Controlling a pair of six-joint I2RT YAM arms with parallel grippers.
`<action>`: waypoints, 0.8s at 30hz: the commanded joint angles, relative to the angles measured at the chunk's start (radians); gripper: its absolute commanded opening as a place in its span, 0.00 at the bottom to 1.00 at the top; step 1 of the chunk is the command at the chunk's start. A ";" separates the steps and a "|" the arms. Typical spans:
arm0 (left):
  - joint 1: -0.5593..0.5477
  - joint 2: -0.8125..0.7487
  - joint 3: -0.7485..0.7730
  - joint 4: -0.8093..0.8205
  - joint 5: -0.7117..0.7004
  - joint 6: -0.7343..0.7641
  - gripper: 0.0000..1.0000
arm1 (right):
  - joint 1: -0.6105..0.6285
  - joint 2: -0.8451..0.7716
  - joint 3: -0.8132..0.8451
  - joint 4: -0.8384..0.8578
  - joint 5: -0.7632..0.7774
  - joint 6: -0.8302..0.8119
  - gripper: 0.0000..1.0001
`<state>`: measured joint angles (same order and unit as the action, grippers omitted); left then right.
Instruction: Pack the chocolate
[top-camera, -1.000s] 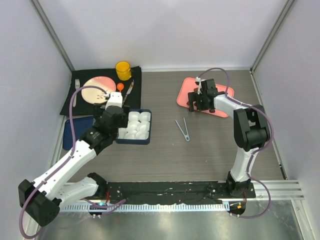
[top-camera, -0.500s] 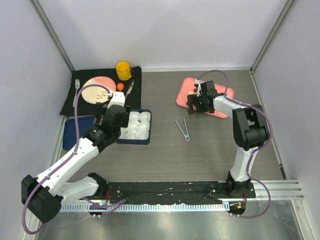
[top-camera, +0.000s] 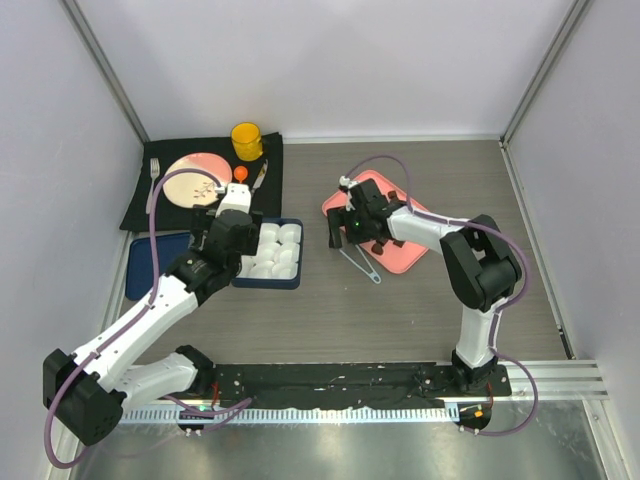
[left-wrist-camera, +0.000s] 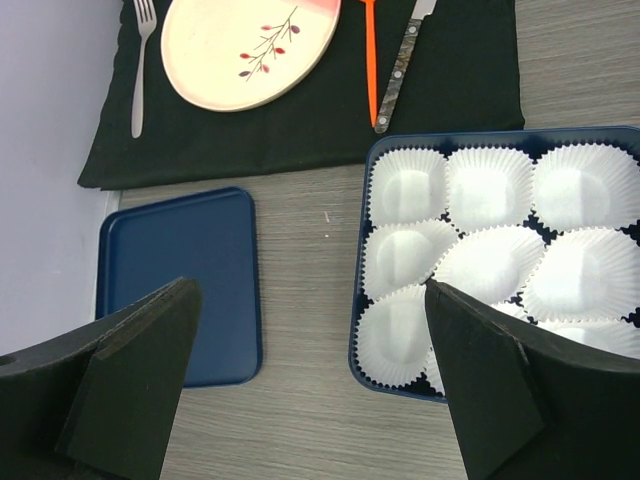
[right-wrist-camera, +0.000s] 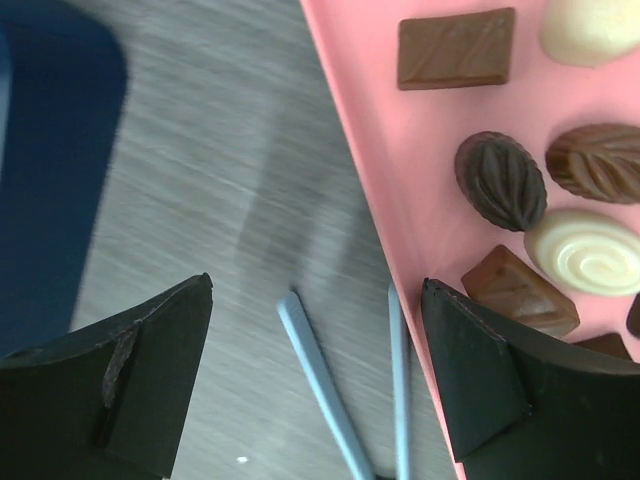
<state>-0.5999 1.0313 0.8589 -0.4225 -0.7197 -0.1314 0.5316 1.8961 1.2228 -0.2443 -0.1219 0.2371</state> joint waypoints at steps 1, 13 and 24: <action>0.005 -0.008 0.012 0.028 0.009 -0.025 1.00 | 0.039 0.021 0.055 0.011 -0.047 0.085 0.89; 0.005 -0.004 0.014 0.021 0.020 -0.040 1.00 | 0.105 -0.077 0.053 -0.013 0.063 0.021 0.86; 0.005 0.015 0.022 0.016 0.034 -0.051 1.00 | 0.154 -0.229 -0.160 -0.079 0.100 -0.093 0.54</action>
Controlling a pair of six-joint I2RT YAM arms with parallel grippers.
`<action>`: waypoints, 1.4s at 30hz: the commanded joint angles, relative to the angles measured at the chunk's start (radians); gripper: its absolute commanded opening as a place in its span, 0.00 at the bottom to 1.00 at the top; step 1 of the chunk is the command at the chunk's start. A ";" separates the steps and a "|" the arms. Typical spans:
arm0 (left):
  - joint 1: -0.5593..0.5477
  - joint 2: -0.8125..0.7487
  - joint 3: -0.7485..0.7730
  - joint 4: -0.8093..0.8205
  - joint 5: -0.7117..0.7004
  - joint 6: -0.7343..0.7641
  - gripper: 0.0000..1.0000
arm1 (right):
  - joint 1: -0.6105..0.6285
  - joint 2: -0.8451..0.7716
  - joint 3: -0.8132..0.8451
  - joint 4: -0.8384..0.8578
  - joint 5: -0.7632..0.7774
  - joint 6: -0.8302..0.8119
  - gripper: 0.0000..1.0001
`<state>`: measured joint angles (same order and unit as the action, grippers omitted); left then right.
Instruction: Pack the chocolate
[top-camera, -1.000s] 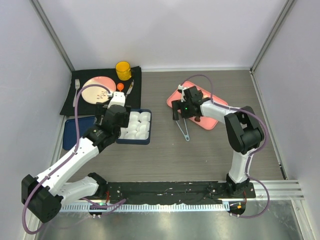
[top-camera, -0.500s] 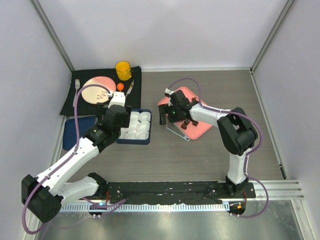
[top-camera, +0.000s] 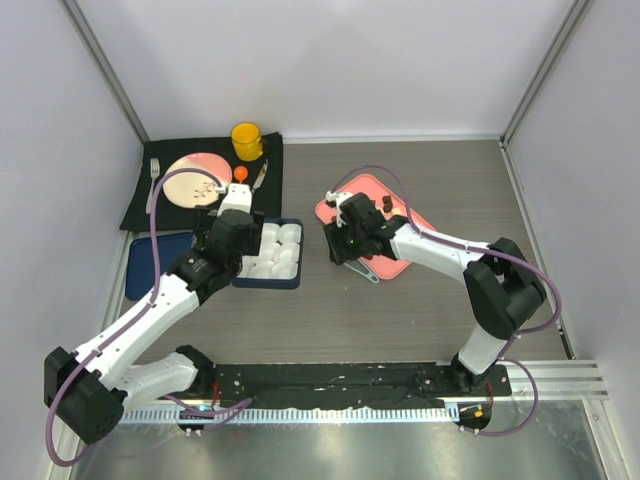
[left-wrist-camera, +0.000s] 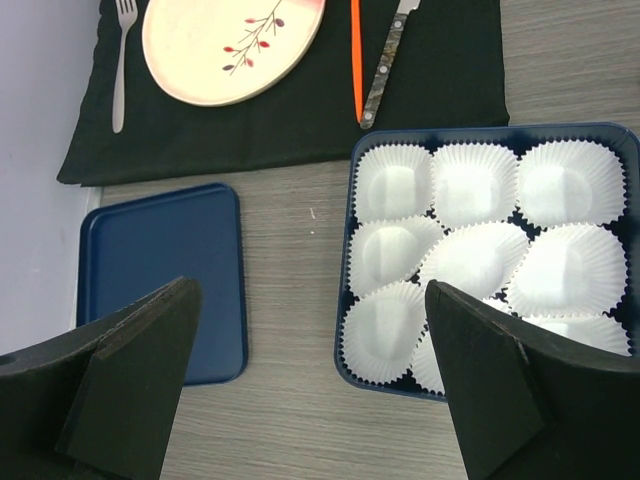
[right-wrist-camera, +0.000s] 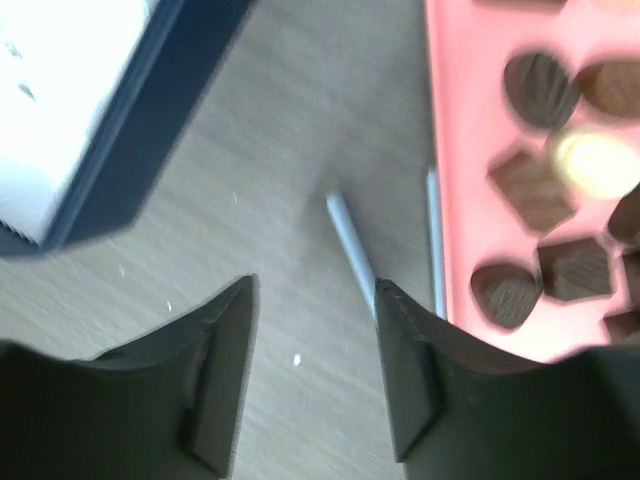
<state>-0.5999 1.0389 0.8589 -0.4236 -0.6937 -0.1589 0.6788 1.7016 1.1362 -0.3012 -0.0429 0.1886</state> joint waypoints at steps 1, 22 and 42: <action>0.005 0.009 0.022 0.017 0.008 -0.025 1.00 | 0.008 -0.036 -0.082 -0.021 0.026 -0.051 0.53; 0.005 0.029 0.028 0.008 0.031 -0.048 1.00 | 0.057 0.024 -0.130 -0.067 0.061 -0.120 0.25; 0.005 -0.040 0.043 0.054 0.367 -0.478 1.00 | 0.113 -0.240 -0.105 0.060 -0.051 0.037 0.01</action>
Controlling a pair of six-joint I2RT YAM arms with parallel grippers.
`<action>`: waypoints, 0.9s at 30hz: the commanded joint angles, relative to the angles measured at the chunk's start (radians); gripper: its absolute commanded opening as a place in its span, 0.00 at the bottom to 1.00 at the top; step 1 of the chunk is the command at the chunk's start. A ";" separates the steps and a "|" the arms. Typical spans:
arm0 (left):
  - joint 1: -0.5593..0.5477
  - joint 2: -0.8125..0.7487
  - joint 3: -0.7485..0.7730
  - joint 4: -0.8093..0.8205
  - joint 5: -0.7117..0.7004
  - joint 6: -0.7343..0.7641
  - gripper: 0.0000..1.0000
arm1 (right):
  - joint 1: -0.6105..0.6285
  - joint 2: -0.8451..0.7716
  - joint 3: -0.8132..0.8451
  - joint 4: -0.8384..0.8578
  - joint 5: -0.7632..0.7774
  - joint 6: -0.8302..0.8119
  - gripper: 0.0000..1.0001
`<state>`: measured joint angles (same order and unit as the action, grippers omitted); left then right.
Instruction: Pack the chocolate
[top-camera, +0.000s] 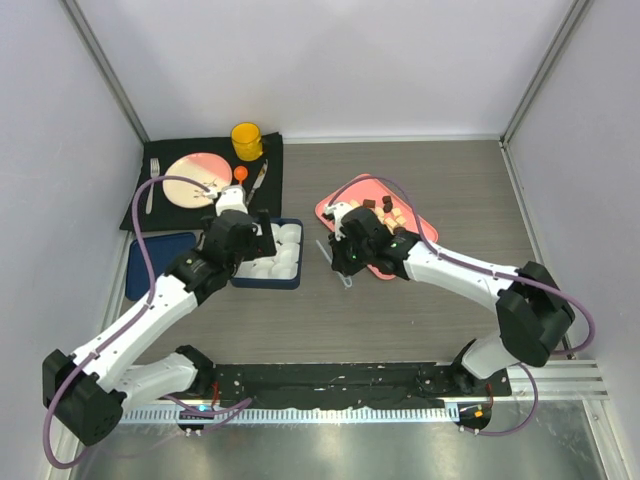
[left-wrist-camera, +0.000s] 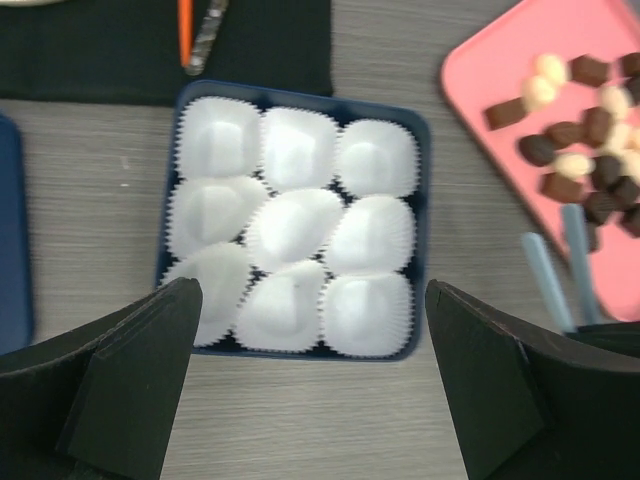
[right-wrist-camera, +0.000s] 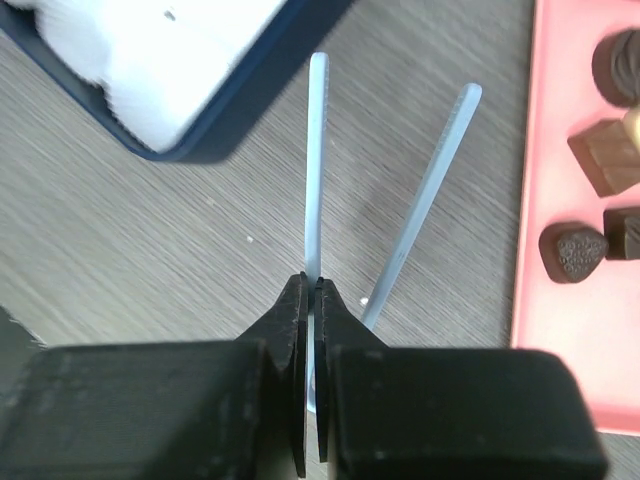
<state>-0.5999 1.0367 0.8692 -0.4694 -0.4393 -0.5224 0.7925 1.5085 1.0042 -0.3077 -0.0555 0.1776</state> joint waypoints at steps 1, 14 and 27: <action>0.005 -0.037 0.030 0.113 0.134 -0.122 1.00 | -0.001 -0.060 0.028 0.073 -0.046 0.057 0.01; 0.005 0.014 -0.075 0.394 0.364 -0.283 1.00 | -0.001 -0.143 0.039 0.199 -0.173 0.189 0.01; 0.005 0.102 -0.078 0.465 0.462 -0.346 0.84 | 0.001 -0.130 0.040 0.262 -0.234 0.224 0.01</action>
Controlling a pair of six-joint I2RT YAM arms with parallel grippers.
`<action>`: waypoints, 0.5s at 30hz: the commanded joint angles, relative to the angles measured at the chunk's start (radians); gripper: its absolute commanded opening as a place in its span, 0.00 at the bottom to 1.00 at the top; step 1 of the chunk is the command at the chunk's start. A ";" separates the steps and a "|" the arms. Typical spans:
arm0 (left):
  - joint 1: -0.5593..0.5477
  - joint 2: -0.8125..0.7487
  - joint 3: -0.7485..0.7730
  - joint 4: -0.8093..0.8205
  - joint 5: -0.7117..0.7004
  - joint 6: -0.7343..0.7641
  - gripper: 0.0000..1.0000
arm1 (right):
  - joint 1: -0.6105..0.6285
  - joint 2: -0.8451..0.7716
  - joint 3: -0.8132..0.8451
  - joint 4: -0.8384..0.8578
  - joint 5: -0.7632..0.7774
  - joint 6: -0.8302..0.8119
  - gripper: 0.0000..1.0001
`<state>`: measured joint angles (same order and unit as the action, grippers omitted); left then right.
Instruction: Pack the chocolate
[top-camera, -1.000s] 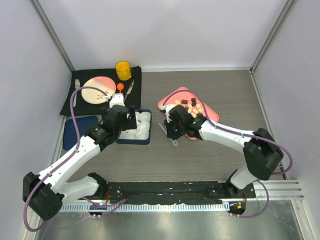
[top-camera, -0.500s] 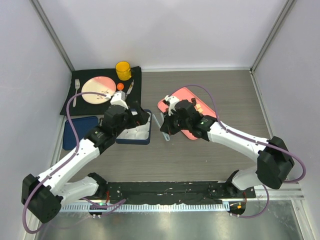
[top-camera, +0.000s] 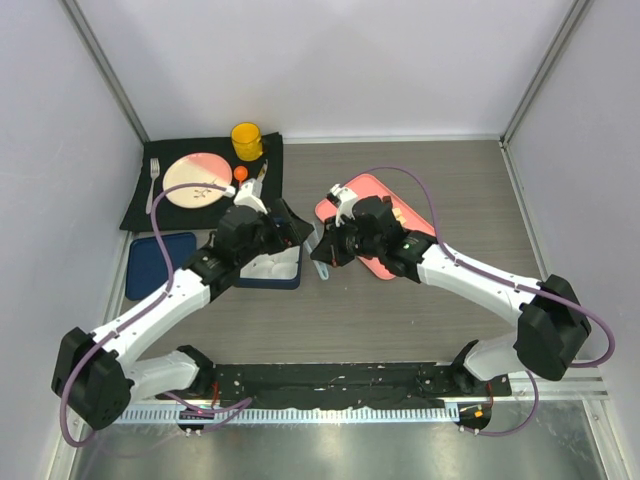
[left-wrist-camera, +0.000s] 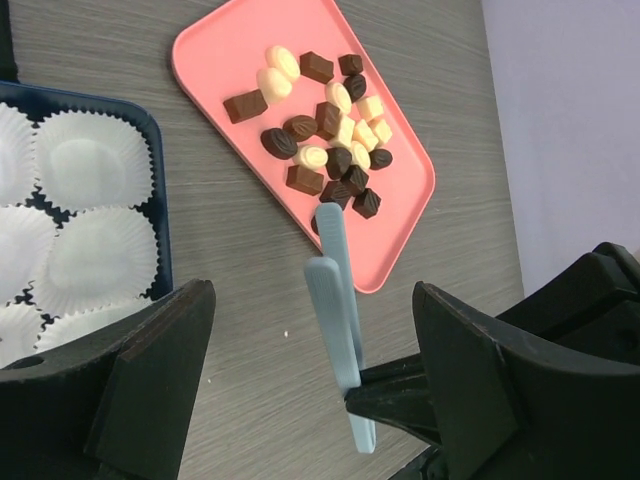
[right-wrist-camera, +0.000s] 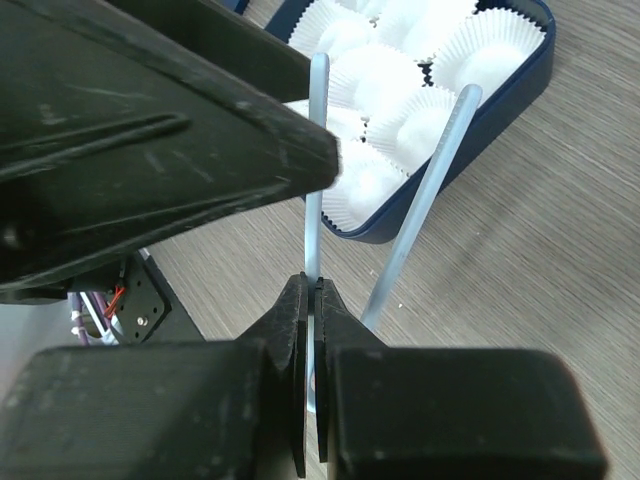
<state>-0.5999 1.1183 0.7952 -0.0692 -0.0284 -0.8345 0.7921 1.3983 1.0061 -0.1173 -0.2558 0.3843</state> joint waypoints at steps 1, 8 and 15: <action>0.005 0.024 -0.004 0.065 0.058 -0.041 0.79 | -0.001 -0.016 0.040 0.073 -0.039 0.018 0.01; 0.005 0.060 -0.008 0.115 0.065 -0.066 0.61 | -0.001 -0.005 0.046 0.076 -0.062 0.015 0.01; 0.005 0.071 -0.008 0.135 0.062 -0.107 0.21 | -0.001 -0.012 0.048 0.076 -0.043 0.014 0.02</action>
<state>-0.5999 1.1885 0.7906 0.0017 0.0280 -0.9157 0.7921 1.3987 1.0061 -0.0975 -0.3012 0.3958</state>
